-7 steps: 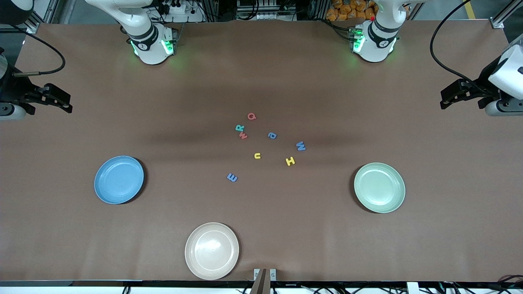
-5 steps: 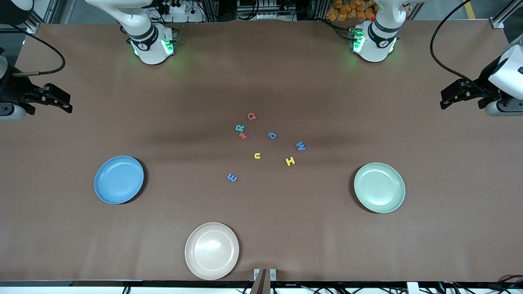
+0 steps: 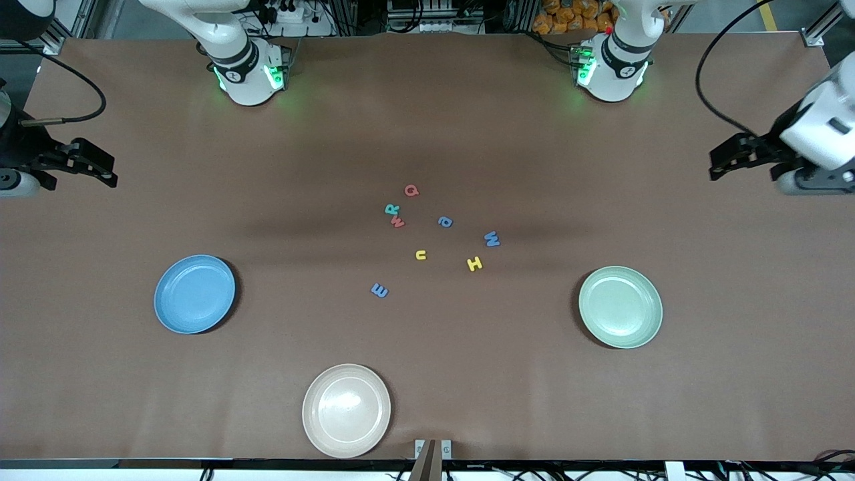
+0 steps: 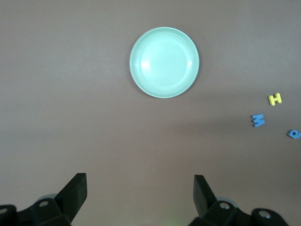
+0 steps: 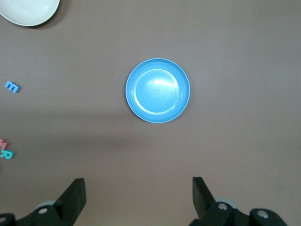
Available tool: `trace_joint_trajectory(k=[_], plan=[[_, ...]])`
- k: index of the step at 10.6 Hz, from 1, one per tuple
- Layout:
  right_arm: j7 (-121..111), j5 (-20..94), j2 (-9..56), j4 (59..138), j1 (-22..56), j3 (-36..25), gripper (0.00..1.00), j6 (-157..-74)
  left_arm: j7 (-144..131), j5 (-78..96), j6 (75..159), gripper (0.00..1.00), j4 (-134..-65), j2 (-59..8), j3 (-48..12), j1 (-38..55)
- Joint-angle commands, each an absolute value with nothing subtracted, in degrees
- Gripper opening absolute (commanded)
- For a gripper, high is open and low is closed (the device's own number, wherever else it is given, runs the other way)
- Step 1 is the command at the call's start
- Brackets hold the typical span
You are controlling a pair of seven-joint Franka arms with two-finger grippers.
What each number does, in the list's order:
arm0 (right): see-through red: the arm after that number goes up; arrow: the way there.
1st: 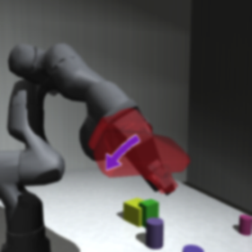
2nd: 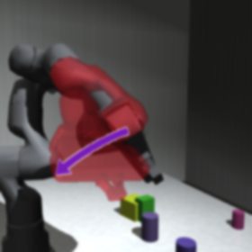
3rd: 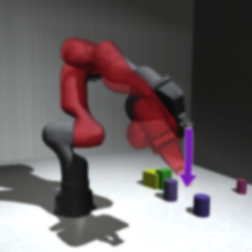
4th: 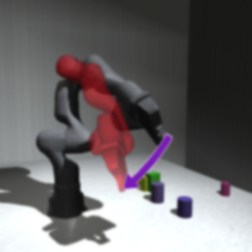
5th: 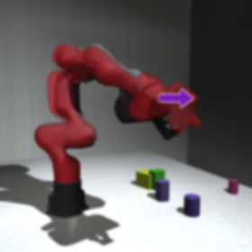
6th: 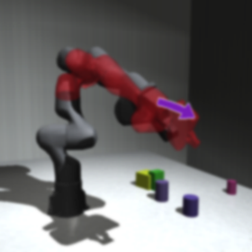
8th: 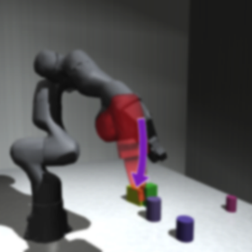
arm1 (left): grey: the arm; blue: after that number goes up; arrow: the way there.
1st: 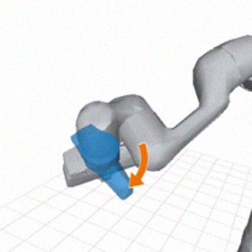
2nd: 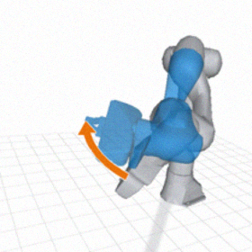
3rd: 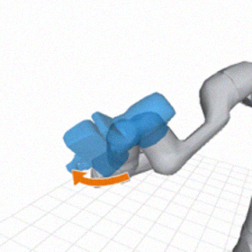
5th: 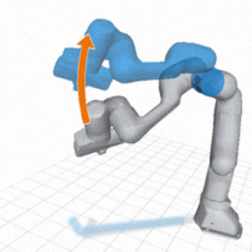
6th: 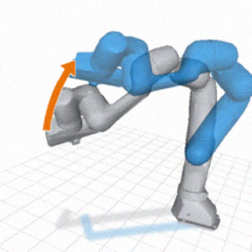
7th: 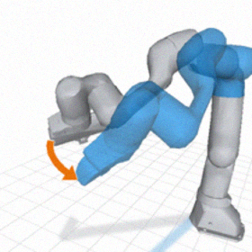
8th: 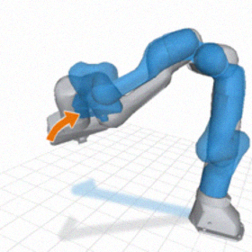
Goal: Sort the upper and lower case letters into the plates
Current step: 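Move both grippers from rest toward the scattered foam letters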
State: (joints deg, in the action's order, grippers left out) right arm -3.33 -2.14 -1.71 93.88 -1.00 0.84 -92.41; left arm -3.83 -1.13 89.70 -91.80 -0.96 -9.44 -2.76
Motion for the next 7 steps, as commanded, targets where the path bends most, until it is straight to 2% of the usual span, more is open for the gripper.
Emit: trace_joint_trajectory(k=[1,5,7], plan=[[-3.3,-1.3,-2.1,94.4,-1.5,1.1,1.0,-92.4,-6.8,-0.1,93.5,1.0,-93.8,-3.2,-12.9,-2.5],[-3.7,-1.3,1.4,95.0,-2.6,1.1,1.0,-93.3,-21.8,0.2,100.4,1.0,-97.1,-7.7,-20.8,-1.5],[-4.2,-1.4,4.6,95.0,-2.8,1.1,1.0,-94.5,-29.6,-0.5,105.9,1.0,-100.5,-9.8,-22.1,2.1]])
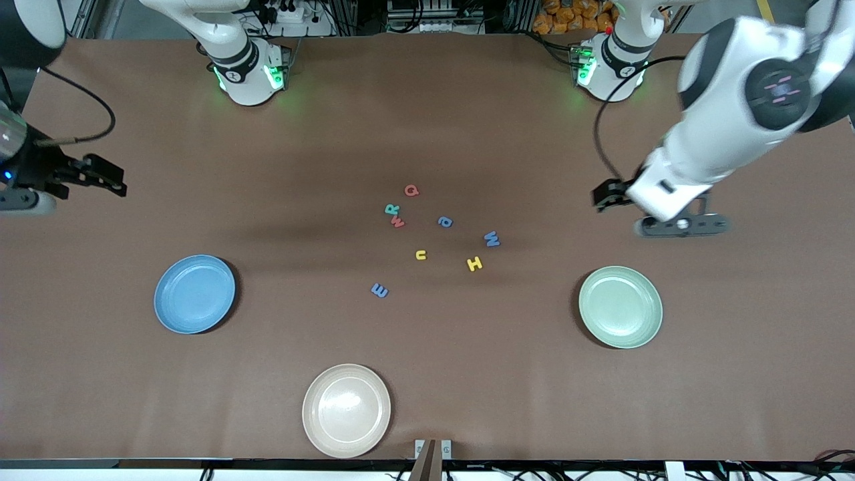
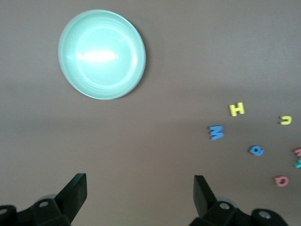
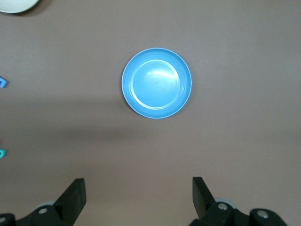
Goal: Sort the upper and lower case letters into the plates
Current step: 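Move both grippers from rest toward the scattered foam letters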
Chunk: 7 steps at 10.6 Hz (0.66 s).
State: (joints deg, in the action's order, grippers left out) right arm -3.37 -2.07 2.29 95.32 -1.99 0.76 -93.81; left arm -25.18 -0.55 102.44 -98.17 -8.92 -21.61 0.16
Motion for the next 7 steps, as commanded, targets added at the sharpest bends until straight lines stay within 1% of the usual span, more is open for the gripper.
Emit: trace_joint_trajectory(k=[1,2,4,6,7], plan=[[-4.8,-1.3,6.4,95.0,-2.8,1.1,1.0,-95.0,-33.4,-0.6,109.0,1.0,-103.0,-10.4,-22.1,4.1],[-4.8,-1.3,8.2,95.0,-2.7,1.1,1.0,-96.2,-36.3,-1.9,112.2,1.0,-105.6,-10.7,-22.1,5.7],[-4.7,-1.3,11.8,95.0,-2.6,1.1,1.0,-99.1,-40.1,-2.5,117.0,1.0,-108.5,-13.2,-22.1,8.2],[-5.4,-1.4,15.1,94.7,-1.8,1.5,1.0,-101.2,-43.6,-2.6,121.7,1.0,-109.2,-16.6,-22.1,10.6],[-6.7,-1.4,15.6,94.5,0.0,1.4,1.0,-101.2,-44.0,-3.9,124.1,1.0,-109.3,-18.3,-22.1,11.2]])
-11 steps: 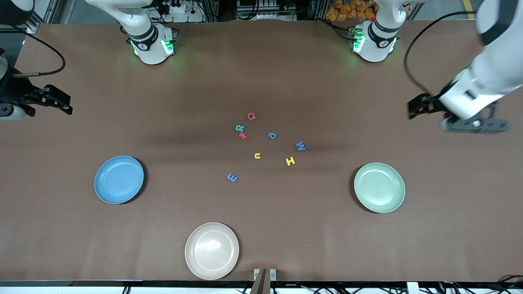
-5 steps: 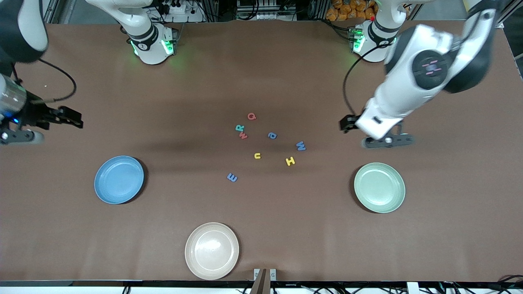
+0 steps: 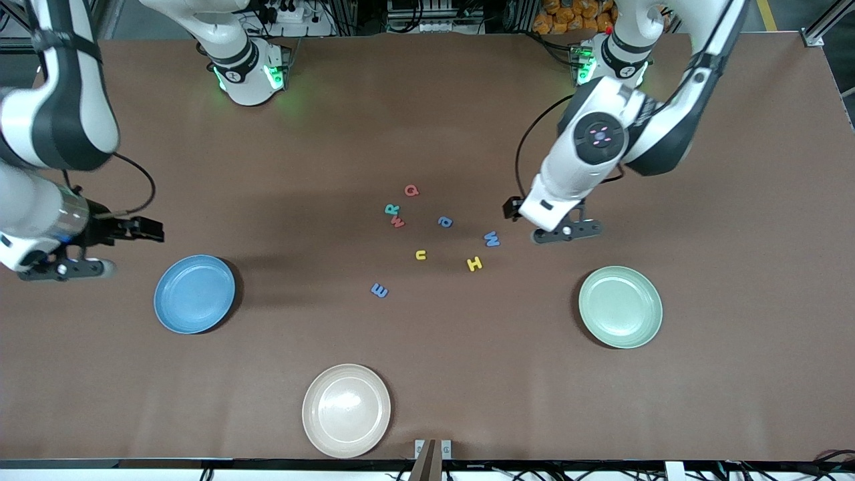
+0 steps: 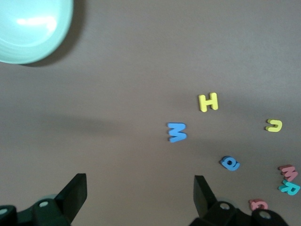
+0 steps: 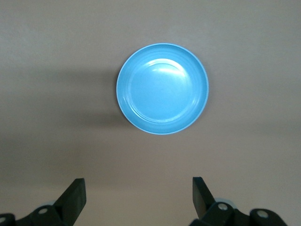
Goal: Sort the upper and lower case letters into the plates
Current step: 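Grasp the blue M with the left gripper while the right gripper grasps the blue E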
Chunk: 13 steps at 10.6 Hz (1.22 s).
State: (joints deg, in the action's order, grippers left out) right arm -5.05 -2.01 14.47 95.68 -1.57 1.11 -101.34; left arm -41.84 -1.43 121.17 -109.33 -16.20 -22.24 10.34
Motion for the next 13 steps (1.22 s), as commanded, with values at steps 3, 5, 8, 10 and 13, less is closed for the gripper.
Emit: trace_joint_trajectory(k=[3,5,8,10,13], plan=[[-7.1,-1.3,18.4,94.5,5.1,1.5,1.0,-105.9,-53.8,-13.7,128.7,1.0,-109.6,-24.2,-22.1,13.5],[-7.1,-1.3,22.3,94.3,10.3,1.5,1.0,-112.5,-58.4,-14.1,132.1,1.0,-109.6,-27.3,-22.1,15.2],[-7.1,-1.4,29.0,92.9,19.1,1.6,1.0,-118.1,-63.6,-19.4,136.0,1.0,-109.6,-31.2,-22.1,15.8],[-7.1,-1.4,34.4,87.3,23.7,1.6,1.0,-119.1,-66.3,-22.6,137.4,1.0,-109.8,-33.4,-22.1,15.9],[-12.3,-1.5,39.9,84.3,26.1,1.5,1.0,-122.9,-68.8,-25.1,139.7,1.0,-110.0,-35.5,-22.1,15.8]])
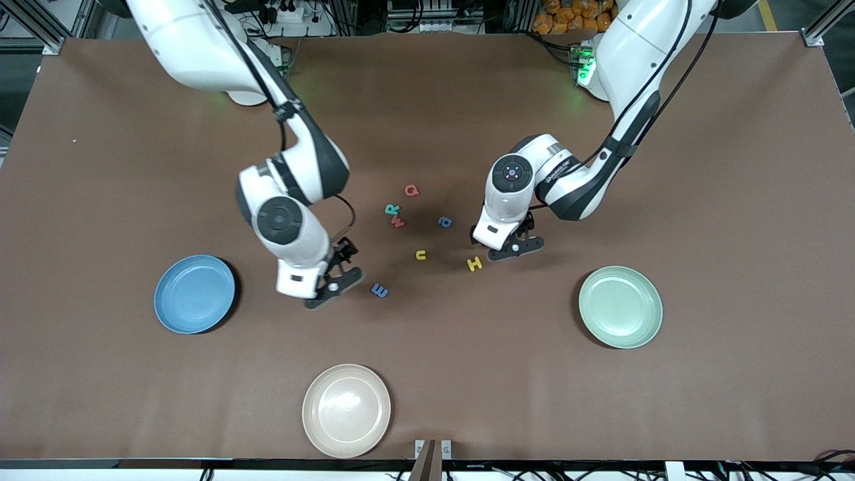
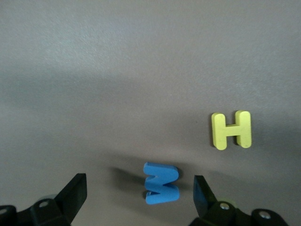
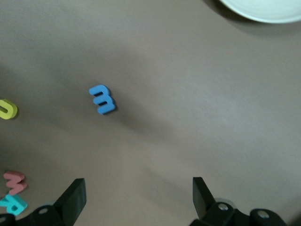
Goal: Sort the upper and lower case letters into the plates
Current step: 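Grasp the blue M with the left gripper while the right gripper grasps the blue E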
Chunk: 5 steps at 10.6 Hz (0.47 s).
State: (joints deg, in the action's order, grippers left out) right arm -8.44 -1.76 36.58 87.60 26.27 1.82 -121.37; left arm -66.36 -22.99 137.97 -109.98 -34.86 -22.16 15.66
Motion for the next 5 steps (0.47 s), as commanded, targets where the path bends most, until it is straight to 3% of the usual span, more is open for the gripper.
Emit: trace_joint_trajectory(k=[1,5], plan=[[-15.3,-1.5,40.9,84.3,26.1,1.6,1.0,-124.9,-68.9,-25.1,140.5,1.0,-109.9,-35.9,-22.1,15.8],[-16.6,-1.6,44.9,82.5,27.6,1.6,1.0,-130.2,-68.9,-25.1,142.0,0.93,-110.0,-37.2,-22.1,16.1]])
